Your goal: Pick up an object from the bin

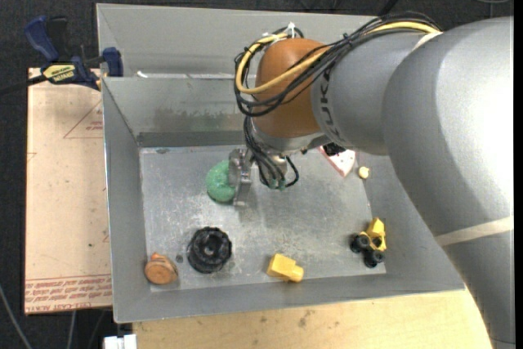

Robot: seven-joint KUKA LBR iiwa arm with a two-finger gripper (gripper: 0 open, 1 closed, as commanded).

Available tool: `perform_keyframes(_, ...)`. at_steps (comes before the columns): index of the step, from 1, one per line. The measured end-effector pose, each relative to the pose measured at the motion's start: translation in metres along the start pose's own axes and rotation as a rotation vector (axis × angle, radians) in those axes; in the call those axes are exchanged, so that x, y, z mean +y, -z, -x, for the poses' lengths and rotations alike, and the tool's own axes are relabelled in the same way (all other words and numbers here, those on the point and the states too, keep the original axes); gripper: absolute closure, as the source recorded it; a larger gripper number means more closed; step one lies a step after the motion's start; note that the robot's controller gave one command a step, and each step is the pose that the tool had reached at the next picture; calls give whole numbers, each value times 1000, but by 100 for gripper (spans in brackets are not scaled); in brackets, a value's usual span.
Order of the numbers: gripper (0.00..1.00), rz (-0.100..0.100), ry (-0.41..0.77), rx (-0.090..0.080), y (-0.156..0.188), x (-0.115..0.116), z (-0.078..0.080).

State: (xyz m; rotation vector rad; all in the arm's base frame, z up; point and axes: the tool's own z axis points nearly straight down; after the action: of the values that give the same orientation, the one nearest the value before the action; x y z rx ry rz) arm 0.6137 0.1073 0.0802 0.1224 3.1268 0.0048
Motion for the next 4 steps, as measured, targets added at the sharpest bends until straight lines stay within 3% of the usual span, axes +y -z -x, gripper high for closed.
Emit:
perform_keyframes(1, 0, -2, 2, 8, -3, 0, -3)
perform_keyframes(2, 0, -2, 2, 8, -3, 0, -3)
perform_keyframes(3, 0, -2, 32, 7, -5, 9, 18)
perform_keyframes(4, 100, 1, 87, -2, -6, 21, 22)
